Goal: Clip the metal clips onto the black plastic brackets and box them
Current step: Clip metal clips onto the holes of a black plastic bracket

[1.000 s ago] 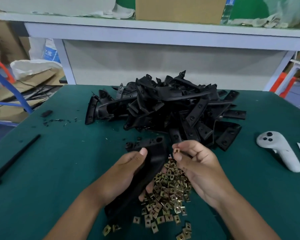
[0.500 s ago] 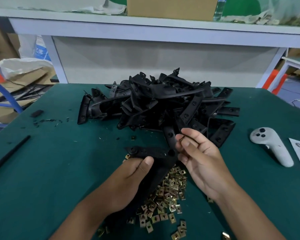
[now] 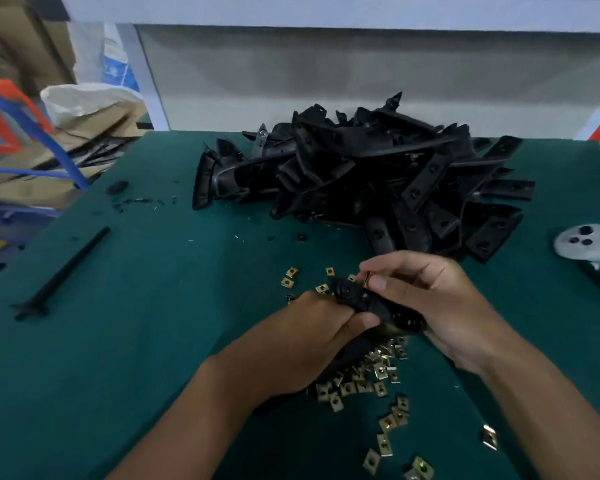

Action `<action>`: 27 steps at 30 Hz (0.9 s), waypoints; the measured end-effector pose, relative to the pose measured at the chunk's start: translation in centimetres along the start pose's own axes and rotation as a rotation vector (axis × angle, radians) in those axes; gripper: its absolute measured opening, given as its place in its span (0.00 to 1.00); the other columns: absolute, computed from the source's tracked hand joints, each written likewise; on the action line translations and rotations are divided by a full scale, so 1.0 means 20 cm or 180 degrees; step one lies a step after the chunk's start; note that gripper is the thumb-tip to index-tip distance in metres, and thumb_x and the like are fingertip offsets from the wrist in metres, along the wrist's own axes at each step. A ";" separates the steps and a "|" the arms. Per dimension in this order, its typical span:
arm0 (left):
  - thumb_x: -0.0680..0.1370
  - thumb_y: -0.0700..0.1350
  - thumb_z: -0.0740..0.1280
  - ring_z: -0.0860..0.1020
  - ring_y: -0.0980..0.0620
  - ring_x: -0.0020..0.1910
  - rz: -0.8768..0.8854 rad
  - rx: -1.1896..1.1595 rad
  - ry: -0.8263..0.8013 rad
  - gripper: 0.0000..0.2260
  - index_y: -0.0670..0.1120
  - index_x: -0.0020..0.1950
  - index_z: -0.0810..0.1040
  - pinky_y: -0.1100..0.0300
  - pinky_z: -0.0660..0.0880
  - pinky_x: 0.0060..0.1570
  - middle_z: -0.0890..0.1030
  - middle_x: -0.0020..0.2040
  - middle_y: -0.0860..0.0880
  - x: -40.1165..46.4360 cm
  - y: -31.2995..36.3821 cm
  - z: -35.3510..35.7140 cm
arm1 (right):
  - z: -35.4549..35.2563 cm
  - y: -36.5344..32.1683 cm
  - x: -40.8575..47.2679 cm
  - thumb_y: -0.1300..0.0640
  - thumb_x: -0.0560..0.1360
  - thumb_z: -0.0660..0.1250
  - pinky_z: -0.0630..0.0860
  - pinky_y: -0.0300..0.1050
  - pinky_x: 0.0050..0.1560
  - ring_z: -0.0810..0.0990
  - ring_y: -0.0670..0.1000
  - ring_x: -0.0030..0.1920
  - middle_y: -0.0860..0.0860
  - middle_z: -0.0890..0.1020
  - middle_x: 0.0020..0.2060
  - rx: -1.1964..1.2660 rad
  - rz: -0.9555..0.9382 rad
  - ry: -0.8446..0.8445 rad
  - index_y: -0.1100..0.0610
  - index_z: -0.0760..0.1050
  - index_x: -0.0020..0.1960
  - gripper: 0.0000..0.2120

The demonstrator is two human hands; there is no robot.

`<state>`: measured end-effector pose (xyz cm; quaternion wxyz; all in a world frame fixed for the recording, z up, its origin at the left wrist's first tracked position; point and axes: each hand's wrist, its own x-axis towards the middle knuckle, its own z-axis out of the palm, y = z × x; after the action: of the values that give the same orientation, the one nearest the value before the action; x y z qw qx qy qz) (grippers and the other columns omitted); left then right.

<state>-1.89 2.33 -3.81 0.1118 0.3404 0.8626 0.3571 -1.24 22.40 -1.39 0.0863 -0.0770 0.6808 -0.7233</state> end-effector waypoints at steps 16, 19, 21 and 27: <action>0.87 0.47 0.57 0.73 0.48 0.41 0.0158 0.0359 0.0228 0.14 0.38 0.54 0.75 0.47 0.73 0.46 0.75 0.44 0.46 -0.03 0.07 -0.04 | -0.04 0.10 0.03 0.34 0.62 0.81 0.81 0.37 0.39 0.85 0.47 0.40 0.52 0.86 0.41 -0.0364 -0.0373 0.0366 0.53 0.85 0.50 0.26; 0.87 0.46 0.59 0.71 0.50 0.39 0.0194 0.0367 0.0288 0.13 0.36 0.53 0.75 0.49 0.73 0.43 0.73 0.42 0.48 -0.04 0.09 -0.06 | -0.07 0.16 0.04 0.36 0.66 0.79 0.83 0.42 0.42 0.86 0.50 0.43 0.52 0.86 0.43 -0.0509 -0.0468 0.0462 0.53 0.84 0.51 0.24; 0.86 0.46 0.58 0.74 0.46 0.41 0.0187 0.0316 0.0253 0.13 0.38 0.53 0.75 0.45 0.74 0.43 0.75 0.44 0.45 -0.04 0.08 -0.06 | -0.05 0.16 0.04 0.36 0.67 0.79 0.83 0.42 0.41 0.85 0.50 0.41 0.52 0.85 0.42 -0.0513 -0.0491 0.0432 0.53 0.84 0.51 0.23; 0.86 0.48 0.58 0.75 0.52 0.45 0.0335 -0.0019 0.0145 0.09 0.47 0.52 0.75 0.50 0.74 0.47 0.76 0.45 0.53 -0.03 0.01 -0.04 | 0.03 0.06 0.00 0.39 0.69 0.77 0.77 0.34 0.39 0.82 0.44 0.40 0.50 0.85 0.40 -0.0649 -0.0619 0.0128 0.47 0.83 0.44 0.13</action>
<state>-1.64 1.67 -3.15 0.0743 0.3768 0.8448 0.3727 -0.98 21.71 -2.44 -0.0061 -0.1364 0.7417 -0.6567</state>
